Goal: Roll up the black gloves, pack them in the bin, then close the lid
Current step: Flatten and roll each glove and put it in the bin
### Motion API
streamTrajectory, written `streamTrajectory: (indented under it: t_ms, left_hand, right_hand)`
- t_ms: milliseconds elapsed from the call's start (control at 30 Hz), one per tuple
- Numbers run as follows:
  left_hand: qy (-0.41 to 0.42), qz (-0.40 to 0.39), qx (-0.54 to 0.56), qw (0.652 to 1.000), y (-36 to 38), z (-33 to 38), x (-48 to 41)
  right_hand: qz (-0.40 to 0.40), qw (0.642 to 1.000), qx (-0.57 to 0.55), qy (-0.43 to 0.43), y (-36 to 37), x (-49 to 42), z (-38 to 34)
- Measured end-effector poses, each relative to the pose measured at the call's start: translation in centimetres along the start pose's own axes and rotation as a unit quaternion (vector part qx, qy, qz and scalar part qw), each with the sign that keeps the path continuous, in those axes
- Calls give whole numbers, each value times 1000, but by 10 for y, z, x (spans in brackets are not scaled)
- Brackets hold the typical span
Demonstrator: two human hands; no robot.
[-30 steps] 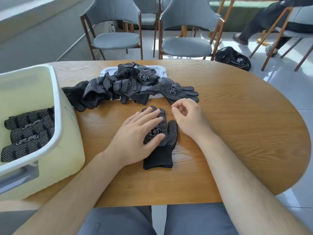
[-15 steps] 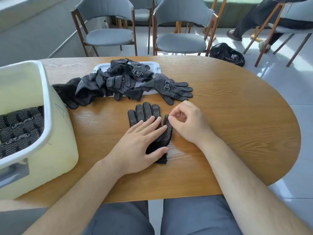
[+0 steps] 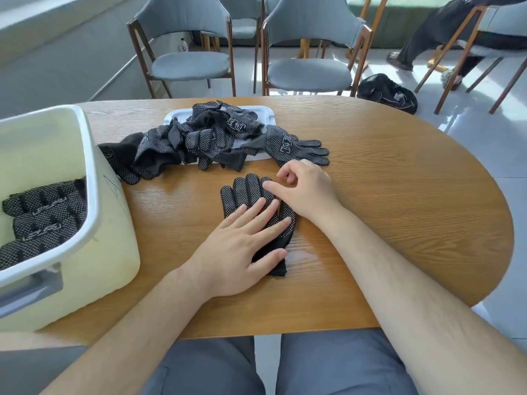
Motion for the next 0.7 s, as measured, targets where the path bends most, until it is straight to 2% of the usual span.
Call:
streamTrajectory:
  t_ms: [133, 300, 367, 467, 700]
  left_hand:
    - [4, 10, -1, 1000, 1, 1, 4]
    - [7, 27, 7, 1000, 2, 2, 5]
    - [8, 23, 6, 1000, 2, 2, 4]
    - [9, 18, 5, 1000, 1, 2, 3]
    - [10, 22, 10, 1000, 1, 1, 3]
  right_hand:
    - [6, 1000, 12, 26, 3, -10, 0]
    - [22, 1000, -3, 12, 6, -10, 1]
    - [-6, 1000, -5, 5, 5, -13, -5]
    - [-51, 997, 55, -3, 7, -20, -14]
    - [-66, 995, 57, 37, 5, -25, -25]
Point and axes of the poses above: each hand's wrist, its own x-axis away from the middle knuckle, its own y-axis out of the palm, z = x × y, the point moved 1 cm from there along -x, towards the middle knuckle, and after that the axes turned 5 degrees about -y, right-handed, at the moved point
